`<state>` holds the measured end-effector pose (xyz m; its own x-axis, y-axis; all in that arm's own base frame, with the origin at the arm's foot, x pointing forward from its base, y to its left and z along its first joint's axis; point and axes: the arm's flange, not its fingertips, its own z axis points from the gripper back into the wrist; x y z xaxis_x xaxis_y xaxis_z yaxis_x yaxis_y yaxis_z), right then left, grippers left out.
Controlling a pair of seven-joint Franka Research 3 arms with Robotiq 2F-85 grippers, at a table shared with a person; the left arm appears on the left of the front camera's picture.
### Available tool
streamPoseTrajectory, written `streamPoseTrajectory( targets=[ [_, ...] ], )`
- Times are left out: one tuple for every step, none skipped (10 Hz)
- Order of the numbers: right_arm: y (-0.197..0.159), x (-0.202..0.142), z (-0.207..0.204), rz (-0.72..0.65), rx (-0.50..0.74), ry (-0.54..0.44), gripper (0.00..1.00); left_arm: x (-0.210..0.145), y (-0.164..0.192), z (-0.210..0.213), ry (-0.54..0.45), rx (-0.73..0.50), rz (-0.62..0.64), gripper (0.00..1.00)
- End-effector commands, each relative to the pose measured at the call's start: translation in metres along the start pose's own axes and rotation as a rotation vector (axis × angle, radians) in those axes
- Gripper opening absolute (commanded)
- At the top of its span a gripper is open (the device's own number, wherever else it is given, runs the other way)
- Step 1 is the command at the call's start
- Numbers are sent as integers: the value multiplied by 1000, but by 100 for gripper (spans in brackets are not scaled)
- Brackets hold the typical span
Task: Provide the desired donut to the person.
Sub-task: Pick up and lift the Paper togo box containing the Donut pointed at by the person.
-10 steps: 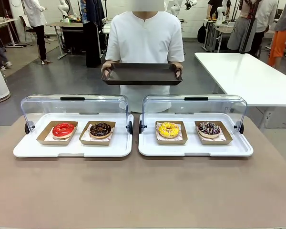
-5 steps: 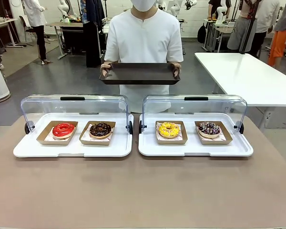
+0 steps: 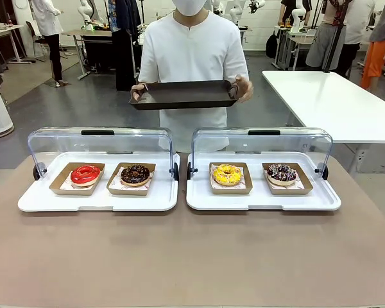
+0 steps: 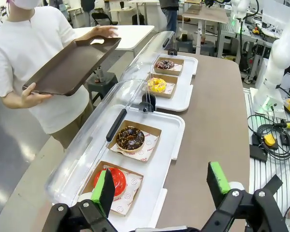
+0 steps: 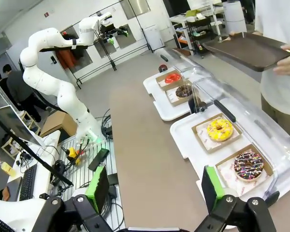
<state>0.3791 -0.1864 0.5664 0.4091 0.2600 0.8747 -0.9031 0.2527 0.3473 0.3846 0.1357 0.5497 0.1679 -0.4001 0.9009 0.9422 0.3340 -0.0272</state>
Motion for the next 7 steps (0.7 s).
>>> streamPoseTrajectory(
  targets=[
    [0,1,3,12,8,-14,100,1,0,0,0,0,-1,100],
    [0,1,3,12,8,-14,100,1,0,0,0,0,-1,100],
    [0,1,3,12,8,-14,100,1,0,0,0,0,-1,100],
    [0,1,3,12,8,-14,100,1,0,0,0,0,-1,100],
    [0,1,3,12,8,-14,100,1,0,0,0,0,-1,100],
    [0,1,3,12,8,-14,100,1,0,0,0,0,-1,100],
    [0,1,3,12,8,-14,100,1,0,0,0,0,-1,100]
  ],
)
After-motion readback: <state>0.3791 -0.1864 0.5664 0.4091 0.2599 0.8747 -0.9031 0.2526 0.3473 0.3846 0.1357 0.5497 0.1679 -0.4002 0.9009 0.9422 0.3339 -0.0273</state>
